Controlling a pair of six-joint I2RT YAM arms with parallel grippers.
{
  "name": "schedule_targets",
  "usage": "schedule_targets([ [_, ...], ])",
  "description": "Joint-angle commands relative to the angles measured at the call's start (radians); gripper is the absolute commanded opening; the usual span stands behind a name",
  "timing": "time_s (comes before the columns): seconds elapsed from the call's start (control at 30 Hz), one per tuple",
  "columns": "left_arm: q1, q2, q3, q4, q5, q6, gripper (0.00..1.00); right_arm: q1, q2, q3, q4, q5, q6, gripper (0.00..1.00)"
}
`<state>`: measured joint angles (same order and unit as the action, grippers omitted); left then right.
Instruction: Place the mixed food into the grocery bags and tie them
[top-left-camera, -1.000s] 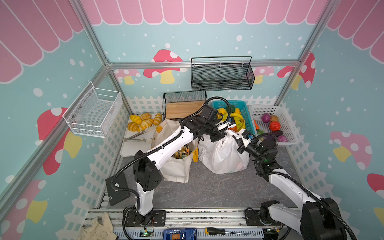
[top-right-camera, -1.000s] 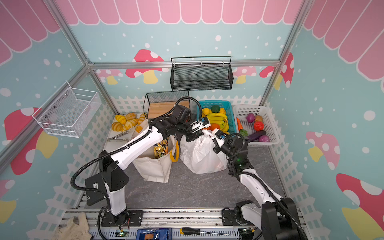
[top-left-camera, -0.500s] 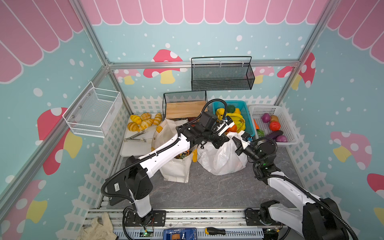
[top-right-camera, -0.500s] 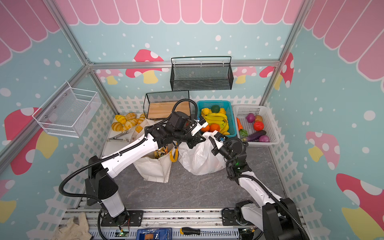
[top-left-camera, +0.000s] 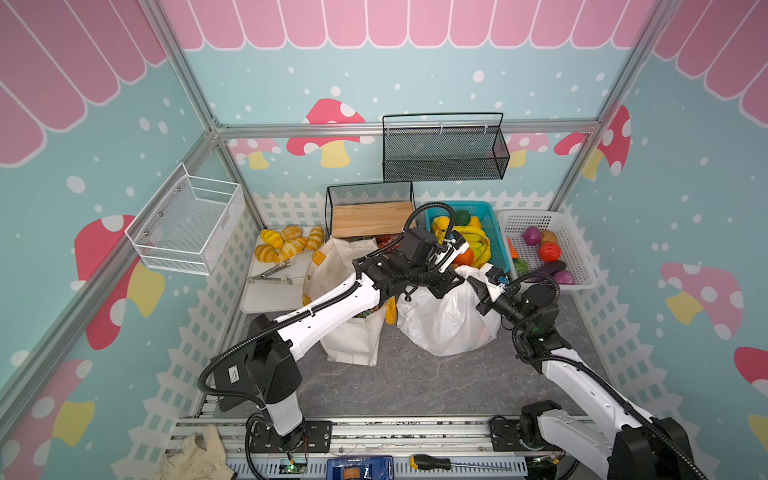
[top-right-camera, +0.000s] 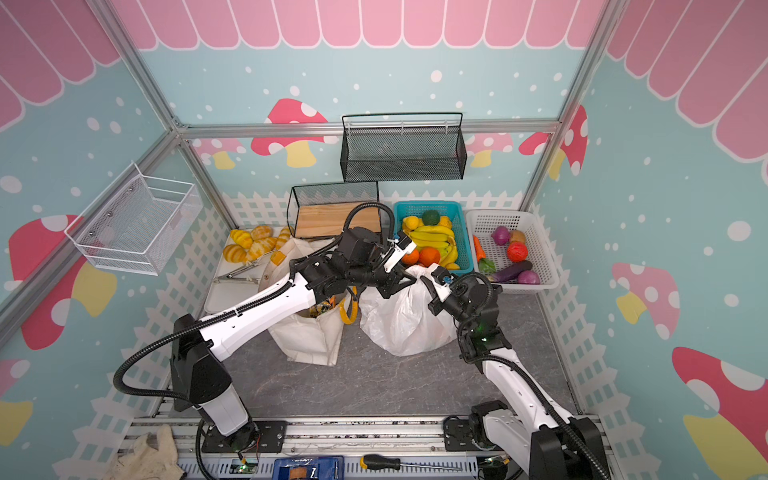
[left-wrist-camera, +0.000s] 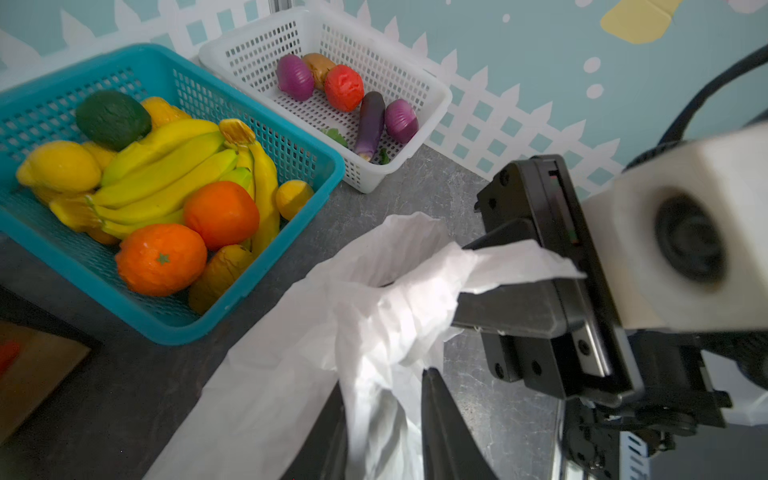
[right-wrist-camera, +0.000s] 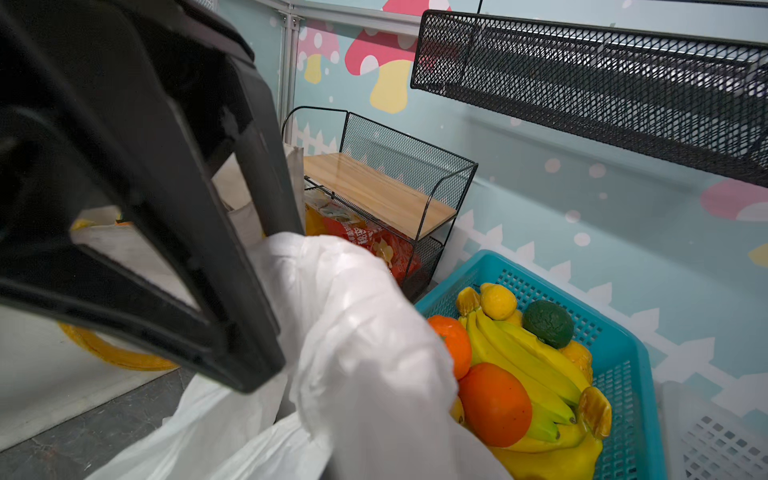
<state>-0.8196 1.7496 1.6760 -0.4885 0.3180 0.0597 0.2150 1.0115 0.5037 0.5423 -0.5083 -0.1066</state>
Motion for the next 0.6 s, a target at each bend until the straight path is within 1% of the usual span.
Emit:
schedule_targets([
  [0.0,0.007,-0.058,-0.013,-0.007,-0.021,0.201,0.43,-0.011,-0.017,0.039,-0.037,-0.068,-0.045,0.00],
  [0.07,0.006,-0.059,-0.013,-0.012,-0.016,0.287,0.55,-0.014,-0.019,0.048,-0.049,-0.083,-0.051,0.00],
  [0.1,0.007,-0.055,-0.003,-0.023,-0.004,0.322,0.58,-0.016,-0.018,0.051,-0.054,-0.091,-0.053,0.00],
  [0.13,0.007,-0.048,0.011,-0.042,0.011,0.386,0.59,-0.016,-0.020,0.056,-0.059,-0.097,-0.054,0.00],
  [0.2,0.007,-0.017,0.063,-0.105,0.028,0.464,0.61,-0.017,-0.022,0.062,-0.067,-0.107,-0.056,0.00],
  [0.3,0.006,0.040,0.156,-0.205,0.043,0.538,0.61,-0.017,-0.020,0.078,-0.085,-0.120,-0.060,0.00],
  [0.4,0.007,0.092,0.234,-0.248,0.028,0.564,0.59,-0.017,-0.019,0.083,-0.096,-0.137,-0.062,0.00],
  [0.57,0.007,0.173,0.357,-0.360,0.021,0.610,0.46,-0.018,-0.028,0.084,-0.108,-0.128,-0.067,0.00],
])
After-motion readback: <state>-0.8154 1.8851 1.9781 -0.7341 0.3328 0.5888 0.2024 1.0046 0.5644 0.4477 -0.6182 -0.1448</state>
